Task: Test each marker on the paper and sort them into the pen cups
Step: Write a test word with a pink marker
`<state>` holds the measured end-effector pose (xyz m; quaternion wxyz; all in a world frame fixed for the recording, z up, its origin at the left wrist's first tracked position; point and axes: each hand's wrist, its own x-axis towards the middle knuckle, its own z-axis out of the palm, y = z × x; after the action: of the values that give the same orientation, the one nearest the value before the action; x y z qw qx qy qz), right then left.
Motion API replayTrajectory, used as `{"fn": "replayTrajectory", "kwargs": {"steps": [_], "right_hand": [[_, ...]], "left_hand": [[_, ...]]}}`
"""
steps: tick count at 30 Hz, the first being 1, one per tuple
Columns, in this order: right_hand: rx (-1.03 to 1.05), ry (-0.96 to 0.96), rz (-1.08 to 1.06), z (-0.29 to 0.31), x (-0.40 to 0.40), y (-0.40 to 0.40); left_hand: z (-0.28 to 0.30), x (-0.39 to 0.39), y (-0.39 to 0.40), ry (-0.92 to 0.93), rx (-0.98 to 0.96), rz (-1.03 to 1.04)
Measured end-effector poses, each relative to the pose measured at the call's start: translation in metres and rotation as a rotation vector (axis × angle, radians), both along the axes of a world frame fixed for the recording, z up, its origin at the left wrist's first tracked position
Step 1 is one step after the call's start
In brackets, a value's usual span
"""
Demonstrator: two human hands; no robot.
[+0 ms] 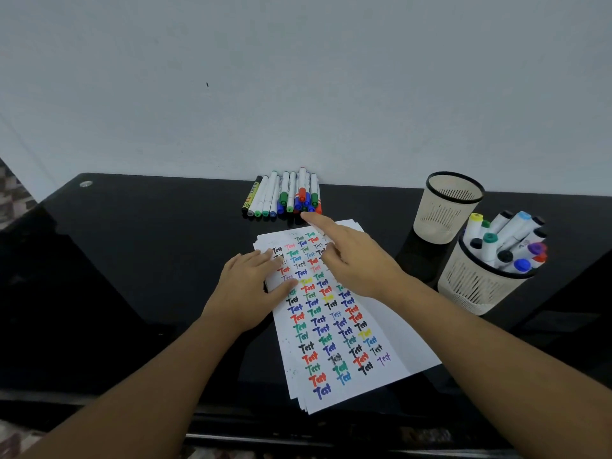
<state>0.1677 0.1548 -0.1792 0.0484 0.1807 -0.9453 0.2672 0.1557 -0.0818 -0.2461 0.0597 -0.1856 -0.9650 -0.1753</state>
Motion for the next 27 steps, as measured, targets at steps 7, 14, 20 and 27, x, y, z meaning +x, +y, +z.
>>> {"fn": "replayTrajectory", "kwargs": {"steps": [7,14,20,27], "right_hand": [[-0.105,-0.029,-0.032,-0.006,0.006,0.001],[-0.412,-0.184,-0.179,0.008,0.002,0.007],[-0.608,-0.173,-0.277,0.018,-0.003,0.015],[-0.461,0.003,-0.352,0.033,0.000,0.023]], "left_hand": [[0.002,0.002,0.000,-0.031,-0.033,0.005],[0.008,0.003,0.003,-0.115,-0.066,-0.015],[0.007,0.003,0.002,-0.120,-0.078,-0.009],[0.007,0.004,0.002,-0.109,-0.060,-0.005]]}}
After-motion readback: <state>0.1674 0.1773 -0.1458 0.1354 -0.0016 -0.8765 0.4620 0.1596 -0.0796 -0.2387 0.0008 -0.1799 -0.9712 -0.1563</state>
